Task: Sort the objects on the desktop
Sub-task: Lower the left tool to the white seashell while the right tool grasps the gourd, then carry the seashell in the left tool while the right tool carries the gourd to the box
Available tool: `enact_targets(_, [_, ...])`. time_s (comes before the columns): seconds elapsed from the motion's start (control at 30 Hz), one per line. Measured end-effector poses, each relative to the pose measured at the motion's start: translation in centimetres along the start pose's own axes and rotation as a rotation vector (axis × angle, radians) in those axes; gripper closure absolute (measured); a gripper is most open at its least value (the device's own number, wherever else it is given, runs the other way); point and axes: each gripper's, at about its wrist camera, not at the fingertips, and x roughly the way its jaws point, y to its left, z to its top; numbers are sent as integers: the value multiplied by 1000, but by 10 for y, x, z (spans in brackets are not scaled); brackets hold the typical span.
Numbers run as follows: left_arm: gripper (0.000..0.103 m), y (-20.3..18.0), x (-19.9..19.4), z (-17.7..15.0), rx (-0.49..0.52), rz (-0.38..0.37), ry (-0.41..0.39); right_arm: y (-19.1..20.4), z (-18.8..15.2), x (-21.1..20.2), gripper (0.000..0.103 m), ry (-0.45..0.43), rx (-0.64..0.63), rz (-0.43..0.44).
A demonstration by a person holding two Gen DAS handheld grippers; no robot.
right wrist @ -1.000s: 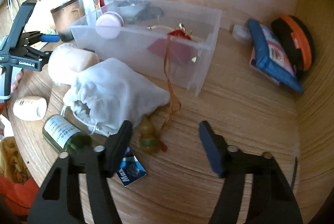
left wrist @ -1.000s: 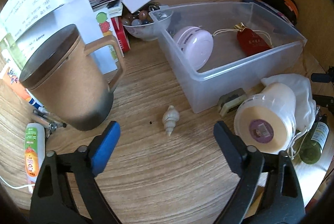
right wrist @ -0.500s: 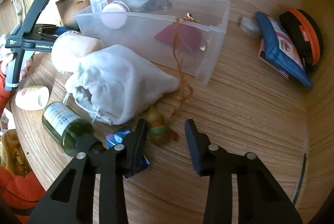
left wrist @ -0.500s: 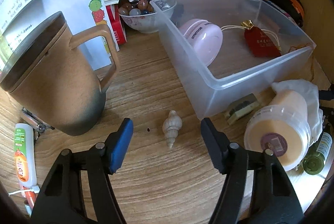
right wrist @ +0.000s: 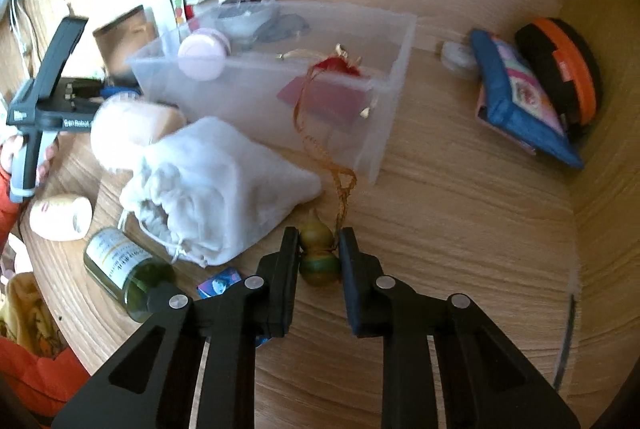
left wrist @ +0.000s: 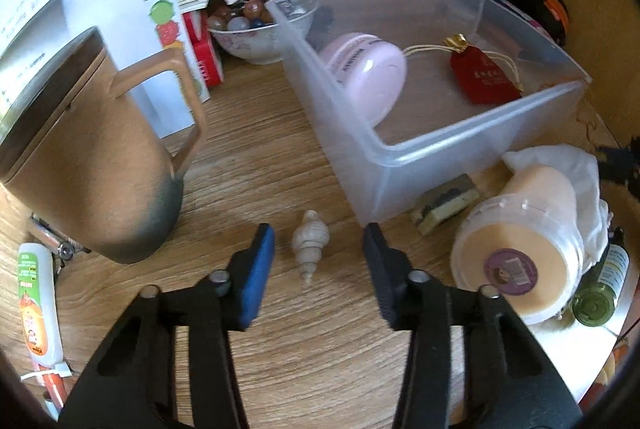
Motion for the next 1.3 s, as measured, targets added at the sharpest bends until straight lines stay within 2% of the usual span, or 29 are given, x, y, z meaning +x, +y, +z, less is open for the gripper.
enact_targets(0.33, [73, 0, -1, -2, -1, -38, -7, 4, 4, -13, 85, -29, -19, 7])
enact_targets(0.4, [76, -1, -1, -4, 1, -35, -8, 5, 7, -15, 85, -36, -14, 8])
enact_targets(0.47, [87, 1, -1, -4, 5, -34, -4, 4, 9, -19, 85, -44, -10, 10])
enact_targets(0.5, [87, 3, -2, -5, 5, -33, -3, 4, 11, -20, 85, -49, -9, 10])
enact_targets(0.73, [88, 11, -10, -11, -21, -11, -19, 3, 20, -30, 85, -82, -4, 13])
enact_targets(0.97, [88, 8, -39, -11, -6, 21, -98, 2, 29, -37, 85, -104, 3, 0])
enact_targets(1.3, [88, 9, -90, -9, -14, 65, -210, 1, 62, -64, 85, -205, -19, -36])
